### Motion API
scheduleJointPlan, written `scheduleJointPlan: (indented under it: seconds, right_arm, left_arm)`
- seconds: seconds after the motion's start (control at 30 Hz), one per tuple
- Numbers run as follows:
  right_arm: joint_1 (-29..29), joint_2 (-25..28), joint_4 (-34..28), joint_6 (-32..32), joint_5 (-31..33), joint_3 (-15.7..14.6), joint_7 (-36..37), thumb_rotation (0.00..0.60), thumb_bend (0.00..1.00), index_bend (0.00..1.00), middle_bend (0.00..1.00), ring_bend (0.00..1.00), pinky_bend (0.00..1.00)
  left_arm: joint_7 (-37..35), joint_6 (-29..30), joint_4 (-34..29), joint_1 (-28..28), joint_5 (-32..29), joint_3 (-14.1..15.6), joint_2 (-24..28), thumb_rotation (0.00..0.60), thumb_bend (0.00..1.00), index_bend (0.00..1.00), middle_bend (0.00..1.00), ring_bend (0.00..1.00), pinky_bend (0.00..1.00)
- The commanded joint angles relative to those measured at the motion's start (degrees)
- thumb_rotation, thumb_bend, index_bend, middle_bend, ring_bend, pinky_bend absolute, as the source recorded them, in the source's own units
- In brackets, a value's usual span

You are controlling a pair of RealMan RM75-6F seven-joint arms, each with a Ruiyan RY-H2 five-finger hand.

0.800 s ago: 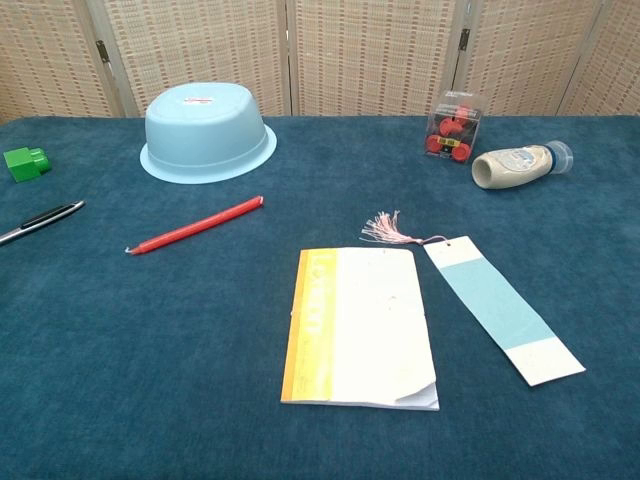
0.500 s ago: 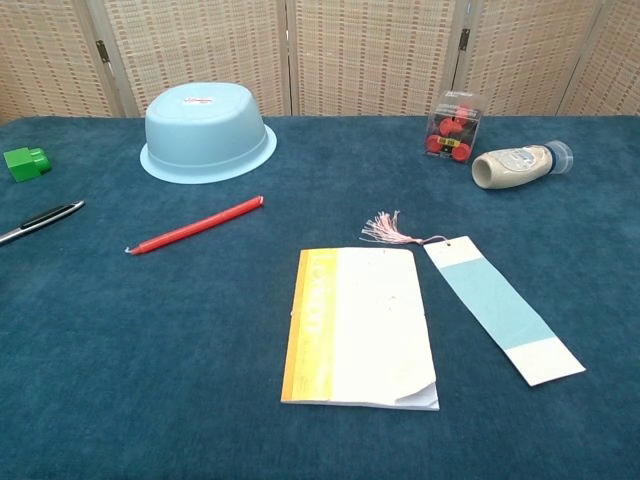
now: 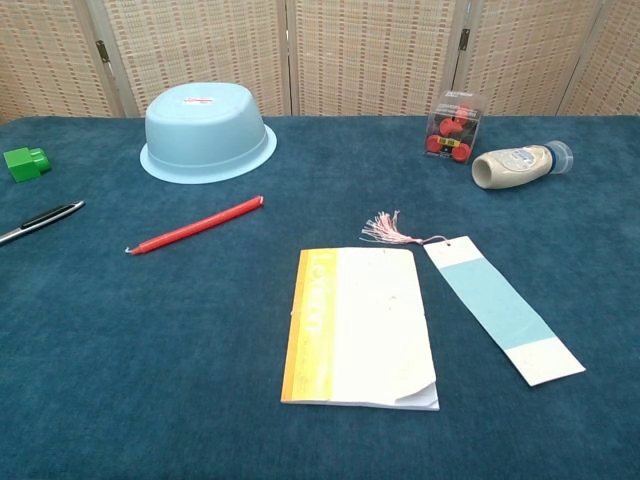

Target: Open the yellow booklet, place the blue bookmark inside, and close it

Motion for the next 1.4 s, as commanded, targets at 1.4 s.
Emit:
scheduleJointPlan:
  seconds: [1.4]
  right_arm:
    - [29.60,-25.03,19.39,-27.82,-6.95,-2.37,-2.62,0.600,0.20,0.30,0.29,0.17,0.22]
  left_arm:
    - [-3.83,-0.86,2.42,1.44,-0.93,0.13,1.28,0.600,0.23,0.12,0.06,0.09,0.17]
